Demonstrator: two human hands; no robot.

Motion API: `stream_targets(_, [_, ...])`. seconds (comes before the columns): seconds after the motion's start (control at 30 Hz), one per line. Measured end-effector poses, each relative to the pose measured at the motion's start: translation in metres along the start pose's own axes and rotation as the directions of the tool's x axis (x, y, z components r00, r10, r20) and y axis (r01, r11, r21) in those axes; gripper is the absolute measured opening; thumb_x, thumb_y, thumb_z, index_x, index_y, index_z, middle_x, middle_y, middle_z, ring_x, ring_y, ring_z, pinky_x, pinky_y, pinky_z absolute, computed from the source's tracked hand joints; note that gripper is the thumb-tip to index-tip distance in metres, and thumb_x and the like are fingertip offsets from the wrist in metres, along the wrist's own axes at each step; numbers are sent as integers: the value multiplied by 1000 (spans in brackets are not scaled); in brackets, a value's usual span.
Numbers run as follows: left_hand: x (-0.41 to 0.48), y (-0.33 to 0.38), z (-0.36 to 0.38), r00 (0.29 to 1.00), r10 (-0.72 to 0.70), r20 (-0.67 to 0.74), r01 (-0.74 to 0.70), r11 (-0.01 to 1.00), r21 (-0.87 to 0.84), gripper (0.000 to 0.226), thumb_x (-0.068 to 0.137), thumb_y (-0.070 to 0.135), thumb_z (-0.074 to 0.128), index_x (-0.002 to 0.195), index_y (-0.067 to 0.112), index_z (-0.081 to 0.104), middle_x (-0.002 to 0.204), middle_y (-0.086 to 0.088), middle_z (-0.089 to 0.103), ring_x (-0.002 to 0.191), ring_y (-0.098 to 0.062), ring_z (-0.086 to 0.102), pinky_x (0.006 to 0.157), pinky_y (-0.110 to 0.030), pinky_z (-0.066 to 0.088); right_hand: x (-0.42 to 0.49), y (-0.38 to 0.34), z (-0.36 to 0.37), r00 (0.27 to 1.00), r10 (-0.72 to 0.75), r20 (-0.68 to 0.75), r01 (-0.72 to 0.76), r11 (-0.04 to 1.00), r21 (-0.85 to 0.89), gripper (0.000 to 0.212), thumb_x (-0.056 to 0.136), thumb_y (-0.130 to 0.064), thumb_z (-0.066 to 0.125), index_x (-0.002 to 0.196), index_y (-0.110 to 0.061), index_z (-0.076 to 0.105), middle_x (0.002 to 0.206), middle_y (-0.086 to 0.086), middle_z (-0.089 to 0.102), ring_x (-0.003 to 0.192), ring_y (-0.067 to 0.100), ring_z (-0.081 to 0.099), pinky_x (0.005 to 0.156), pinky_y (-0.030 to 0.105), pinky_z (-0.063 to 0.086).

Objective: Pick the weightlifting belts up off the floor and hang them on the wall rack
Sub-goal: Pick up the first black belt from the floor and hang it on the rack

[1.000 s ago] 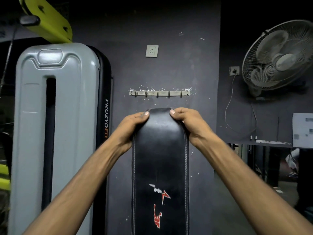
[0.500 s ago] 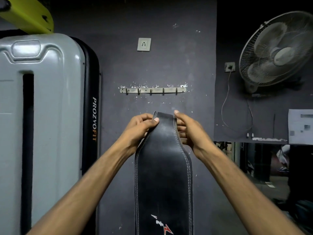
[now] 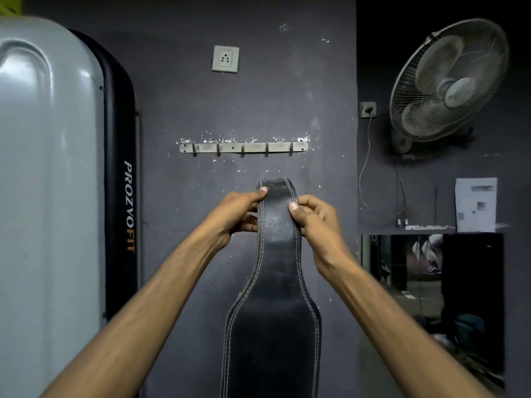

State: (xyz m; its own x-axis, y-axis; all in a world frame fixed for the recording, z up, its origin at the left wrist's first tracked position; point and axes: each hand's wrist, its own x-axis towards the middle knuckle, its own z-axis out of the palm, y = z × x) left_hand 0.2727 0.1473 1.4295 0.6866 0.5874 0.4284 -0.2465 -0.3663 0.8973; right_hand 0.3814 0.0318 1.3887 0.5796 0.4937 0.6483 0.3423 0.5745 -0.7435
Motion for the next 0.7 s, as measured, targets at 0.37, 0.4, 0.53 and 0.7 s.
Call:
stream_targets(0.37, [64,-41,25,973,231,18,-232,967,108,8,100,12,58,102,11,66,92,-4,76,79,-10,72,69,-19,56,77,10,-25,996,77,48,-69,987,-146,28,100,-29,60,74,-21,55,45,-14,50,42,4,42,50,23,37])
stream_targets(0.4, [70,-48,27,973,228,24,-229,963,145,11,100,12,57,107,9,66,97,-7,76,85,-14,72,73,-21,57,90,13,-28,997,59,43,-50,980,-192,28,100,-32,60,75,-21,57,49,-12,55,44,5,47,51,24,40])
stream_targets(0.53, [102,-72,36,967,252,44,-255,942,219,13,102,20,55,105,13,66,97,-10,76,83,-17,74,70,-28,59,139,48,-32,999,-33,-6,30,960,-278,27,102,-25,59,92,-4,72,81,9,72,69,18,64,67,35,52])
stream_targets(0.7, [163,-86,52,947,321,-19,-300,904,304,47,92,57,50,102,15,68,98,-24,74,93,-45,70,81,-61,57,188,85,-44,992,-52,-114,39,993,-112,23,95,-22,70,110,-4,67,97,9,77,78,12,75,66,23,58])
